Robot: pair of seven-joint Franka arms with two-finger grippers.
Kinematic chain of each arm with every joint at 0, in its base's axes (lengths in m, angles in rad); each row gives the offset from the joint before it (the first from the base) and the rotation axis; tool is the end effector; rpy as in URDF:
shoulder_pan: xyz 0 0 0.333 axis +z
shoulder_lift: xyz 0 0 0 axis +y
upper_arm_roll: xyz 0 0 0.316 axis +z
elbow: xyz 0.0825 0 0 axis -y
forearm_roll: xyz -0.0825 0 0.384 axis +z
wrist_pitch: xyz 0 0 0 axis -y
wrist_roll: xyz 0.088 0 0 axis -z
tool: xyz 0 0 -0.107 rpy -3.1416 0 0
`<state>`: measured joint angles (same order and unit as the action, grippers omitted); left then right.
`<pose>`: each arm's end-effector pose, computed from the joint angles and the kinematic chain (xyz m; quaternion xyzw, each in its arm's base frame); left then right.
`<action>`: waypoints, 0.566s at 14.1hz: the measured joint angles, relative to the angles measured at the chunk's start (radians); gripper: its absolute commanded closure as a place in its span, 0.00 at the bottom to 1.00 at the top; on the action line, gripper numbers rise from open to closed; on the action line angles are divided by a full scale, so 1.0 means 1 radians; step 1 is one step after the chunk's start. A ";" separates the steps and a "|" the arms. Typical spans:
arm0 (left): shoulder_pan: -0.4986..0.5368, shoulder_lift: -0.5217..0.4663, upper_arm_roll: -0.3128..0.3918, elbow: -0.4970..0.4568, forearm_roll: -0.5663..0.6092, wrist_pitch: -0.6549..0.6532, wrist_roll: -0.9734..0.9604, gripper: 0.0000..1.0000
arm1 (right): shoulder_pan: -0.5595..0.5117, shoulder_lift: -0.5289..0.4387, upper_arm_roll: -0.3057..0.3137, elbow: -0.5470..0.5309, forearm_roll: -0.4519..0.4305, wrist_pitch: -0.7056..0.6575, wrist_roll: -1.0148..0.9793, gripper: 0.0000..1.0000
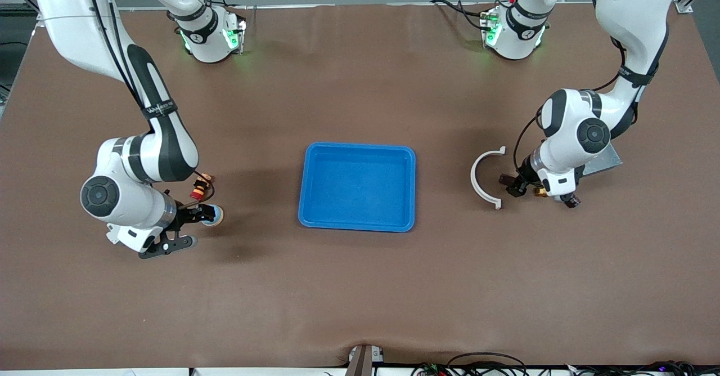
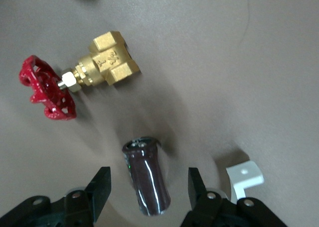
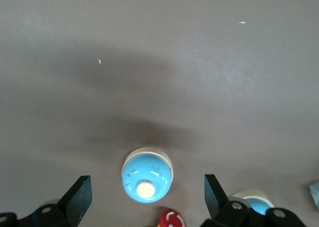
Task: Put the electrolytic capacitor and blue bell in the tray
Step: 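Grasp the brown capacitor with the left gripper while the right gripper grasps a bell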
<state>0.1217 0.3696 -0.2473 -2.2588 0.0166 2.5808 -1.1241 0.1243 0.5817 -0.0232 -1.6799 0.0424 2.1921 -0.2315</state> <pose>0.5312 -0.0707 0.1988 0.8770 0.4784 -0.0381 0.0220 0.6677 0.0709 0.2579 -0.9874 -0.1543 0.0339 0.0126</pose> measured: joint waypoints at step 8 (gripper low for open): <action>0.022 0.037 0.001 0.003 0.000 0.018 0.001 1.00 | 0.001 0.030 0.000 -0.037 -0.001 0.030 -0.138 0.00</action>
<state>0.1436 0.4067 -0.2465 -2.2563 0.0166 2.5990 -1.1232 0.1250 0.6118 -0.0228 -1.7173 0.0419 2.2218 -0.3697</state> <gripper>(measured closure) 0.683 0.000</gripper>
